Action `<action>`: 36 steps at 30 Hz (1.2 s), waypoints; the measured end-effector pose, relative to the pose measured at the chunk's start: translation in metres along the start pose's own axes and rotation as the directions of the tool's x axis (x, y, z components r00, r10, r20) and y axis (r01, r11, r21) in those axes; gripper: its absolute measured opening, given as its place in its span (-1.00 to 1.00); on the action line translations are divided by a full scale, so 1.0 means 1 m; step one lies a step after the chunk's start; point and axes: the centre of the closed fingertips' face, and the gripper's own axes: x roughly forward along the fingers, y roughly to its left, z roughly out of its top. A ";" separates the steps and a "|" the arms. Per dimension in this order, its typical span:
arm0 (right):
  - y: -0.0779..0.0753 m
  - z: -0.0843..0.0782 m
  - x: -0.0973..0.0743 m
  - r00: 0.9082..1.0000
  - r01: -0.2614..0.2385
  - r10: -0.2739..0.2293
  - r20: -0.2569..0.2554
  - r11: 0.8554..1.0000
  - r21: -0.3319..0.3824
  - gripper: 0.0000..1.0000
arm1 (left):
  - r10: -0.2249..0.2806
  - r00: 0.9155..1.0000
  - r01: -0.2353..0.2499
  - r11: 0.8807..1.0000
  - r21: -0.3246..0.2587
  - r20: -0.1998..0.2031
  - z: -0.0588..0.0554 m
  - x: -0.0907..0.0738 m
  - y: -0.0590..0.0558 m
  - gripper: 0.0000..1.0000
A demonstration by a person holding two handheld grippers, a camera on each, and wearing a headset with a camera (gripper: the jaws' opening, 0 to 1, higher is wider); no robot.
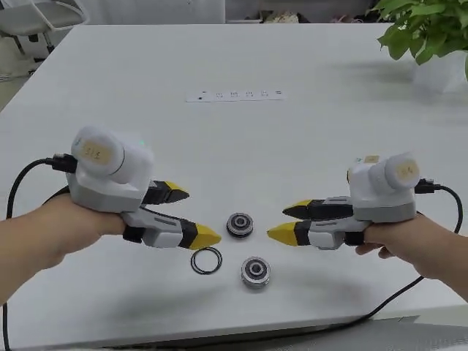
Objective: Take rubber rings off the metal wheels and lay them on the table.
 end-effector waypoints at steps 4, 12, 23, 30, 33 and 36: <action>-0.001 -0.003 0.004 1.000 -0.001 0.000 -0.012 1.000 -0.011 -0.24 | -0.008 1.000 0.008 1.000 0.009 -0.009 -0.001 0.006 0.000 0.09; -0.003 -0.007 0.011 1.000 -0.005 0.004 -0.024 1.000 -0.026 -0.25 | -0.015 0.999 0.016 1.000 0.021 -0.035 -0.009 0.017 0.002 0.01; -0.001 -0.010 0.021 0.999 -0.017 0.014 -0.050 0.998 -0.053 -0.25 | -0.026 0.999 0.027 1.000 0.010 -0.039 -0.010 0.028 0.001 -0.11; 0.001 -0.012 0.027 0.998 -0.022 0.018 -0.063 0.998 -0.063 -0.26 | -0.036 0.998 0.037 0.999 0.019 -0.051 -0.010 0.036 -0.001 -0.14; 0.002 -0.014 0.029 0.998 -0.024 0.020 -0.068 0.998 -0.064 -0.26 | -0.041 0.998 0.042 0.999 0.023 -0.055 -0.010 0.040 -0.002 -0.16; 0.003 -0.015 0.031 0.997 -0.028 0.023 -0.074 0.997 -0.069 -0.26 | -0.046 0.997 0.048 0.998 0.028 -0.058 -0.009 0.043 -0.002 -0.19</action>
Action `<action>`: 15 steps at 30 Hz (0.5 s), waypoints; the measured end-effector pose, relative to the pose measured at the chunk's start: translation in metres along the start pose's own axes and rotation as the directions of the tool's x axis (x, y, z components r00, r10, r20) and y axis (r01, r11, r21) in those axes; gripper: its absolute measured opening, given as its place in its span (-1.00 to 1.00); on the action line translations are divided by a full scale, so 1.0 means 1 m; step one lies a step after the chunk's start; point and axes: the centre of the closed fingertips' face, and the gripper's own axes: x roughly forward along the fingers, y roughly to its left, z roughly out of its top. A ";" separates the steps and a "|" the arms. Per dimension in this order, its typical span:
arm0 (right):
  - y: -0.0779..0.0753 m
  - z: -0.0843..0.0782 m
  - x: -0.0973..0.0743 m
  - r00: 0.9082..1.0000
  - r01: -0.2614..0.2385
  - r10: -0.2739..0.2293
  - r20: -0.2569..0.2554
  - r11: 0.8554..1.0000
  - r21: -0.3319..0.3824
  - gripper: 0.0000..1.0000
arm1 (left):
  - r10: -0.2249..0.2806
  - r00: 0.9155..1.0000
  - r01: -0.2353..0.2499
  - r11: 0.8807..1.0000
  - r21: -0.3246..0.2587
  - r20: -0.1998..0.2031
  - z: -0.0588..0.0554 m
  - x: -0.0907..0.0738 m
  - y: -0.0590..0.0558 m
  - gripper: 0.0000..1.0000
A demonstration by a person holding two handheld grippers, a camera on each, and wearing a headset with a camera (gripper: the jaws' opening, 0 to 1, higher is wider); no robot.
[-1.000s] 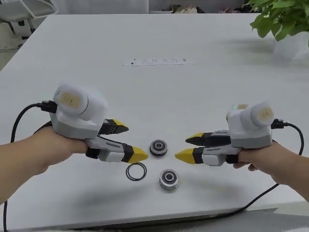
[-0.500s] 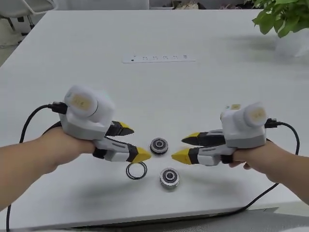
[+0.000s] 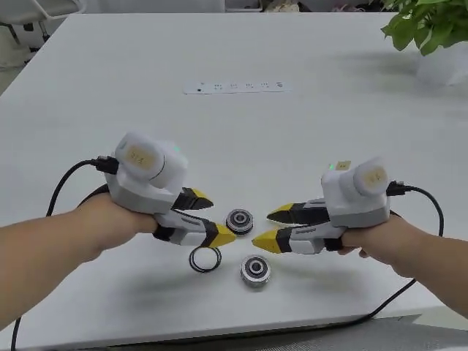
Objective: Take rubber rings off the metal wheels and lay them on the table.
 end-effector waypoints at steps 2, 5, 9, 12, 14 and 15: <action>0.001 -0.001 0.001 1.000 -0.003 0.003 -0.007 1.000 -0.007 -0.26 | -0.001 1.000 0.001 1.000 0.003 -0.002 0.000 0.003 0.002 -0.20; 0.001 -0.002 0.001 1.000 -0.006 0.005 -0.012 1.000 -0.011 -0.26 | -0.004 1.000 0.004 1.000 0.003 -0.005 0.000 0.006 0.003 -0.23; 0.000 -0.003 0.001 1.000 -0.006 0.006 -0.015 1.000 -0.011 -0.26 | -0.011 1.000 0.011 1.000 0.006 -0.008 0.001 0.011 0.003 -0.30; 0.000 -0.004 0.001 1.000 -0.004 0.004 -0.017 1.000 -0.009 -0.26 | -0.016 1.000 0.017 1.000 0.009 -0.010 0.001 0.015 0.003 -0.33; -0.001 -0.005 0.001 1.000 -0.004 0.004 -0.016 1.000 -0.003 -0.26 | -0.019 1.000 0.019 1.000 0.012 -0.012 0.002 0.017 0.003 -0.36; 0.000 -0.004 0.001 1.000 -0.004 0.004 -0.012 1.000 -0.001 -0.26 | -0.022 1.000 0.022 1.000 0.016 -0.011 0.003 0.018 0.002 -0.37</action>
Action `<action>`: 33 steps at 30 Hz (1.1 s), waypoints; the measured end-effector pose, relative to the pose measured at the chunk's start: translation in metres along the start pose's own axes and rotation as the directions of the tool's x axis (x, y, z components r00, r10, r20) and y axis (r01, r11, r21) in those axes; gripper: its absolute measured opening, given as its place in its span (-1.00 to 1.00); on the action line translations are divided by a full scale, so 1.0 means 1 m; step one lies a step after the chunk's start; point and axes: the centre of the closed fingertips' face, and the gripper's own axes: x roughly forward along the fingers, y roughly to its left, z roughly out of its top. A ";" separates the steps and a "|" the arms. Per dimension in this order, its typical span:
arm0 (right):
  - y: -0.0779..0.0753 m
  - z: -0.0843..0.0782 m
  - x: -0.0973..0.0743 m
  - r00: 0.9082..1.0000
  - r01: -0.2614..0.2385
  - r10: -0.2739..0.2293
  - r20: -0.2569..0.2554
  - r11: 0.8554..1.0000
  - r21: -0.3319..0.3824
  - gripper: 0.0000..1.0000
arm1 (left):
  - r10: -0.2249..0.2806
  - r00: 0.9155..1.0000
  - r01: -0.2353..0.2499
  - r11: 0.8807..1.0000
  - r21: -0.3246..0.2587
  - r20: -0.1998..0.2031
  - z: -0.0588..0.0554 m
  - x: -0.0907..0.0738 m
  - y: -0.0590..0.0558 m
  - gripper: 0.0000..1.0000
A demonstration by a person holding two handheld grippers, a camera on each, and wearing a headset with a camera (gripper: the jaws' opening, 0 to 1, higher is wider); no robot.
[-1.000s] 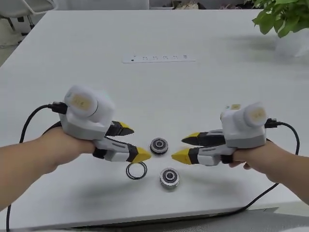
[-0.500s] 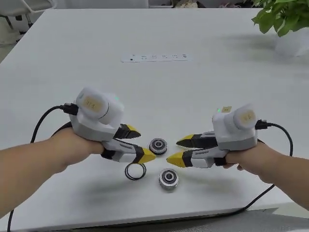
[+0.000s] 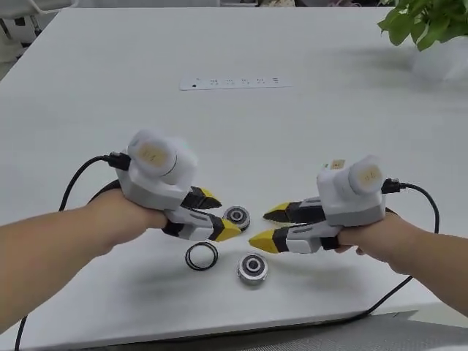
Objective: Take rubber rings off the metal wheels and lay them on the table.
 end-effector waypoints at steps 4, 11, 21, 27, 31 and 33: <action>0.001 0.000 0.000 1.000 -0.001 0.001 0.000 1.000 0.002 -0.26 | -0.007 1.000 0.006 1.000 0.007 0.003 0.002 0.004 0.000 -0.45; 0.002 0.000 0.000 1.000 -0.003 0.003 -0.002 1.000 -0.004 -0.26 | -0.018 1.000 0.018 1.000 0.016 -0.001 0.004 0.010 -0.002 -0.57; 0.003 0.000 0.000 1.000 -0.006 0.006 -0.007 1.000 -0.012 -0.26 | -0.004 1.000 0.004 0.999 0.045 -0.005 0.004 0.012 -0.001 -0.71; 0.002 0.001 0.000 1.000 -0.004 0.004 -0.003 1.000 -0.013 -0.26 | 0.027 1.000 -0.026 0.996 0.084 -0.014 0.004 0.011 -0.002 -0.82; 0.002 0.003 0.002 1.000 -0.006 0.006 -0.003 1.000 -0.018 -0.26 | 0.043 0.999 -0.040 0.989 0.142 -0.020 0.004 0.011 -0.001 -0.83; 0.003 0.003 0.003 1.000 -0.008 0.008 -0.002 1.000 -0.018 -0.26 | 0.047 0.999 -0.044 0.989 0.142 -0.020 0.004 0.011 -0.002 -0.83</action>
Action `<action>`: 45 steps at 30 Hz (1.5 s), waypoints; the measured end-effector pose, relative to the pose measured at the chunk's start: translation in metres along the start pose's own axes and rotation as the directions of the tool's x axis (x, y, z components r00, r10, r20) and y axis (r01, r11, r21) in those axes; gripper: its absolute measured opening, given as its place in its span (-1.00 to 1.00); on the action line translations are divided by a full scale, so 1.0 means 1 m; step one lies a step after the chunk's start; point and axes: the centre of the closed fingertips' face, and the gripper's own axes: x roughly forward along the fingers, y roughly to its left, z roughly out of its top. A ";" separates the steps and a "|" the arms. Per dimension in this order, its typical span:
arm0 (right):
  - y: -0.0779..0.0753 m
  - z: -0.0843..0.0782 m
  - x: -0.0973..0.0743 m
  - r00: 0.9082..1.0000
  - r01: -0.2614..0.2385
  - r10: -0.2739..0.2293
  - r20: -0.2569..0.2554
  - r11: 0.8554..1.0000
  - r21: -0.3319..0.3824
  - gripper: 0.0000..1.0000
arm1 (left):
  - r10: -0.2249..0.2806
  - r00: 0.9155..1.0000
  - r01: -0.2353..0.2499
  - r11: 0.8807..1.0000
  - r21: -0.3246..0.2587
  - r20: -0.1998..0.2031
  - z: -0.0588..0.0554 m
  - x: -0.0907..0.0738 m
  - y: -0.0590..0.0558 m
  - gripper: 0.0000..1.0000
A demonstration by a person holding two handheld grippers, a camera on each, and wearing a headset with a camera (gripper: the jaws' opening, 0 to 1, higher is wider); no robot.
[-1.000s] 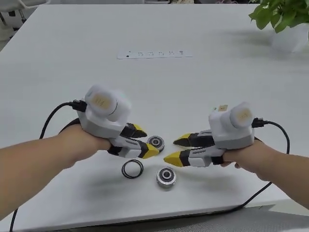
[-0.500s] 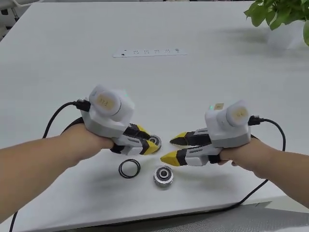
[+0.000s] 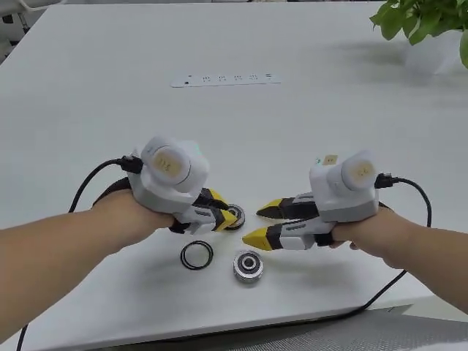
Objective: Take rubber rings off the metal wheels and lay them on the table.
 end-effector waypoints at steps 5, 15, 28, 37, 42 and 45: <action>0.001 0.001 0.002 1.000 -0.003 0.002 -0.006 1.000 -0.010 -0.27 | 0.006 1.000 -0.006 1.000 -0.004 0.007 -0.001 0.000 0.003 -0.84; -0.002 0.008 0.012 1.000 0.009 -0.010 -0.016 0.999 -0.042 -0.28 | 0.024 1.000 -0.024 0.999 -0.030 0.013 -0.001 0.002 0.005 -0.84; -0.006 0.014 0.022 0.999 0.029 -0.030 -0.022 0.997 -0.067 -0.36 | 0.038 0.999 -0.037 0.998 -0.041 0.012 -0.002 0.003 0.006 -0.84; -0.004 0.013 0.028 0.998 0.039 -0.043 -0.038 0.993 -0.113 -0.46 | 0.039 0.999 -0.039 0.998 -0.046 0.013 -0.003 0.003 0.006 -0.84; -0.004 0.011 0.024 0.998 0.048 -0.053 -0.034 0.992 -0.115 -0.51 | 0.042 0.999 -0.041 0.998 -0.047 0.014 -0.003 0.004 0.006 -0.84; -0.003 0.009 0.022 0.998 0.052 -0.056 -0.030 0.992 -0.118 -0.53 | 0.044 0.999 -0.043 0.998 -0.049 0.016 -0.003 0.004 0.006 -0.84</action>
